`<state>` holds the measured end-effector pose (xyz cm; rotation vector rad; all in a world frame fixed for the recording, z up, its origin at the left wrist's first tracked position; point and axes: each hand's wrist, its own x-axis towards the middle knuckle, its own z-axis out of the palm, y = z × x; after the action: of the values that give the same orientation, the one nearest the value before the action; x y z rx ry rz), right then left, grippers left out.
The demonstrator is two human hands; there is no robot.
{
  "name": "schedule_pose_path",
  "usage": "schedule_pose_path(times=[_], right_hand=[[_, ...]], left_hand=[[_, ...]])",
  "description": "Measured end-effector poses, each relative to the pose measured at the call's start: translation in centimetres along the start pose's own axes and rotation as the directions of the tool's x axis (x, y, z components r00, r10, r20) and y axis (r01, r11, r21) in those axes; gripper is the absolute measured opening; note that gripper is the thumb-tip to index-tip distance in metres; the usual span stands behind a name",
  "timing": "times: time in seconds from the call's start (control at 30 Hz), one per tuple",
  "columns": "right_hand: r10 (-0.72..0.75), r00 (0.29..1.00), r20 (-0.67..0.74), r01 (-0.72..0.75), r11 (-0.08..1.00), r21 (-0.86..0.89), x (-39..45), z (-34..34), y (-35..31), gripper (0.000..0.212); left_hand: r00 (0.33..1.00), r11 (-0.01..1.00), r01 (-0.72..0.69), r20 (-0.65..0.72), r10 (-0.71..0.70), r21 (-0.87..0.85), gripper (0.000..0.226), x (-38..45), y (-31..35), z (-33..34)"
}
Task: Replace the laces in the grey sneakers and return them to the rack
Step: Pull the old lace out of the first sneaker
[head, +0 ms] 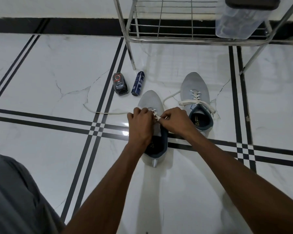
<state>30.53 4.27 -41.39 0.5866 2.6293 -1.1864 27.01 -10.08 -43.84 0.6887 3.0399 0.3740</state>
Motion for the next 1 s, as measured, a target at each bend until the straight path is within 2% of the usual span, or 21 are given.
schedule_pose_path(times=[0.07,0.2,0.23,0.27,0.3,0.37,0.4,0.43,0.47,0.53,0.57,0.6,0.67,0.73,0.77,0.8,0.83,0.87,0.9,0.93,1.0], right_hand=[[-0.001,1.000,0.000,0.001,1.000,0.010,0.0,0.0,0.1,0.017],[0.002,1.000,-0.022,-0.002,1.000,0.004,0.0,0.4,0.1,0.017],[0.010,1.000,-0.029,-0.009,1.000,0.002,0.1,0.4,0.1,0.017],[0.015,0.999,-0.035,-0.015,1.000,-0.005,0.1,0.4,0.1,0.018],[0.018,0.999,-0.041,-0.018,1.000,-0.012,0.2,0.4,0.2,0.018],[0.016,0.999,-0.050,-0.017,1.000,-0.022,0.2,0.4,0.3,0.018],[0.006,0.999,-0.054,-0.008,1.000,-0.029,0.2,0.4,0.3,0.018],[-0.001,0.999,-0.051,0.000,0.999,-0.035,0.1,0.4,0.2,0.017],[-0.007,0.999,-0.047,0.005,0.999,-0.036,0.1,0.3,0.2,0.017],[-0.008,0.999,-0.039,0.006,0.999,-0.033,0.2,0.2,0.0,0.017],[-0.008,0.999,-0.041,0.007,0.999,-0.036,0.2,0.2,-0.1,0.017],[-0.010,0.999,-0.042,0.008,0.999,-0.041,0.3,0.2,-0.2,0.019],[-0.010,0.999,-0.040,0.008,0.999,-0.045,0.4,0.2,-0.1,0.019],[-0.009,1.000,-0.028,0.008,0.999,-0.044,0.3,0.2,0.1,0.018],[-0.007,0.999,-0.031,0.006,0.999,-0.038,0.3,0.2,0.3,0.019],[0.001,0.999,-0.041,-0.002,0.999,-0.032,0.2,0.2,0.5,0.019],[0.008,0.999,-0.054,-0.010,0.999,-0.031,0.2,0.1,0.7,0.019],[0.013,0.998,-0.066,-0.015,0.999,-0.032,0.2,0.0,0.8,0.019],[0.016,0.997,-0.073,-0.018,0.999,-0.028,0.2,0.0,0.9,0.018],[0.016,0.998,-0.069,-0.017,1.000,-0.022,0.2,-0.1,0.8,0.017],[0.015,0.999,-0.049,-0.016,1.000,-0.021,0.3,-0.2,0.5,0.016]], left_hand=[[0.999,0.999,-0.010,-0.030,0.012,0.048,0.010,0.3,-0.8,0.2],[0.991,1.000,-0.001,-0.134,-0.002,-0.021,0.013,0.7,-1.7,-0.5],[0.980,0.999,0.035,-0.193,-0.041,-0.033,0.016,0.8,-2.0,-1.0],[0.954,0.988,0.130,-0.262,-0.148,-0.087,0.020,1.0,-2.7,-1.5],[0.895,0.938,0.276,-0.300,-0.331,-0.210,0.020,1.2,-3.6,-2.1],[0.684,0.697,0.559,-0.226,-0.694,-0.449,0.019,1.3,-5.5,-2.7],[0.631,0.643,0.619,-0.202,-0.749,-0.452,0.016,1.1,-5.9,-2.5],[0.658,0.679,0.608,-0.216,-0.721,-0.413,0.012,0.8,-5.6,-2.5],[0.741,0.756,0.515,-0.233,-0.629,-0.404,0.009,0.6,-4.8,-2.3],[0.929,0.874,0.187,-0.207,-0.305,-0.448,0.011,0.4,-2.8,-1.6],[0.981,0.907,0.063,-0.142,-0.133,-0.416,0.012,0.5,-1.9,-1.4],[0.997,0.943,-0.016,-0.075,-0.010,-0.332,0.012,0.6,-1.3,-1.1],[0.998,0.989,-0.063,0.019,0.066,-0.133,0.011,0.7,-0.6,-0.3],[0.998,0.994,-0.063,0.011,0.064,-0.089,0.013,0.4,-0.7,0.2],[0.998,0.987,-0.032,-0.059,0.023,-0.156,0.015,0.2,-0.9,0.1],[0.979,0.954,0.065,-0.167,-0.118,-0.291,0.015,0.2,-1.4,-0.3],[0.913,0.871,0.186,-0.248,-0.325,-0.455,0.016,0.5,-2.2,-1.2],[0.819,0.763,0.278,-0.272,-0.506,-0.583,0.017,0.9,-3.2,-2.0],[0.758,0.690,0.348,-0.242,-0.605,-0.635,0.017,1.3,-4.3,-2.7],[0.755,0.700,0.405,-0.216,-0.619,-0.588,0.016,1.6,-5.1,-3.2],[0.840,0.778,0.413,-0.133,-0.526,-0.473,0.020,1.8,-5.3,-3.4]])
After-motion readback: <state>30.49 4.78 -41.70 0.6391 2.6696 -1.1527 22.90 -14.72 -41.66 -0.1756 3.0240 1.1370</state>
